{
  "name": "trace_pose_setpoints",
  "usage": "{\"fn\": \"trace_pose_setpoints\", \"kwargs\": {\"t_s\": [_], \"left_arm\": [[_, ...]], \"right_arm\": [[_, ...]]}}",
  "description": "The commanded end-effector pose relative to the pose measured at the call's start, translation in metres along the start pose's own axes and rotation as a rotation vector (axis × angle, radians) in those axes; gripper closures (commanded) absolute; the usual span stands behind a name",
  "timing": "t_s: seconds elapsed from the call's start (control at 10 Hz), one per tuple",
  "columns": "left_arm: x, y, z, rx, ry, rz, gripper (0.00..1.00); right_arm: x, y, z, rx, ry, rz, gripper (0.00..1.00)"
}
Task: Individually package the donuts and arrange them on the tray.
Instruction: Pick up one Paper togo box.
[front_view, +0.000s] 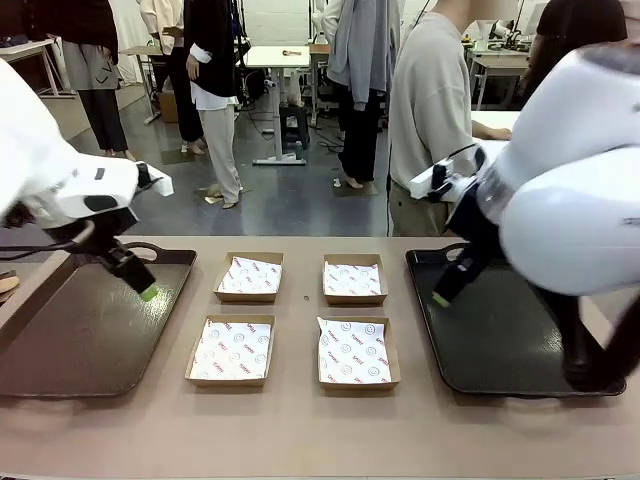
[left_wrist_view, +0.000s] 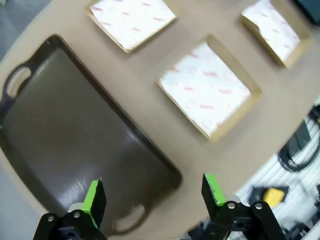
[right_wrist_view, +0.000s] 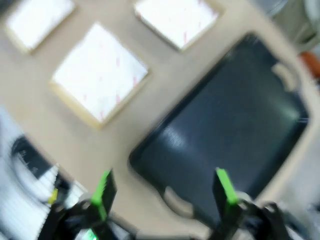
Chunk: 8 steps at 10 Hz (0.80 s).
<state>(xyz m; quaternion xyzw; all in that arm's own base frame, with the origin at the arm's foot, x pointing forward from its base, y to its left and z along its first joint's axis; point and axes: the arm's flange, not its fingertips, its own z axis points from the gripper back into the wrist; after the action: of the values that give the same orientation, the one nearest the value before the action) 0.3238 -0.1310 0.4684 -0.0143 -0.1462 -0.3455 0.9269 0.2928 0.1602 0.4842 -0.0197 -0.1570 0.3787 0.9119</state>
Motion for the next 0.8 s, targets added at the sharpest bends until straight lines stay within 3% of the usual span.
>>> {"fn": "trace_pose_setpoints", "kwargs": {"t_s": [0.0,0.1,0.2,0.3,0.7], "left_arm": [[-0.102,-0.037,-0.014,-0.061,0.006,0.001,0.00],[-0.107,-0.037,-0.019,-0.079,0.003,0.026,0.00],[-0.100,-0.030,-0.029,0.016,-0.036,0.037,0.00],[-0.020,-0.010,0.027,-0.051,0.035,0.010,0.00],[-0.020,-0.010,0.027,-0.051,0.035,0.010,0.00]], "right_arm": [[-0.100,0.032,0.003,0.044,0.037,-0.073,0.00],[-0.106,0.029,-0.002,0.071,0.031,-0.104,0.00],[-0.103,0.016,-0.014,-0.020,0.044,-0.047,0.00],[-0.036,0.010,0.041,0.044,0.053,-0.045,0.00],[-0.036,0.010,0.041,0.044,0.053,-0.045,0.00]]}}
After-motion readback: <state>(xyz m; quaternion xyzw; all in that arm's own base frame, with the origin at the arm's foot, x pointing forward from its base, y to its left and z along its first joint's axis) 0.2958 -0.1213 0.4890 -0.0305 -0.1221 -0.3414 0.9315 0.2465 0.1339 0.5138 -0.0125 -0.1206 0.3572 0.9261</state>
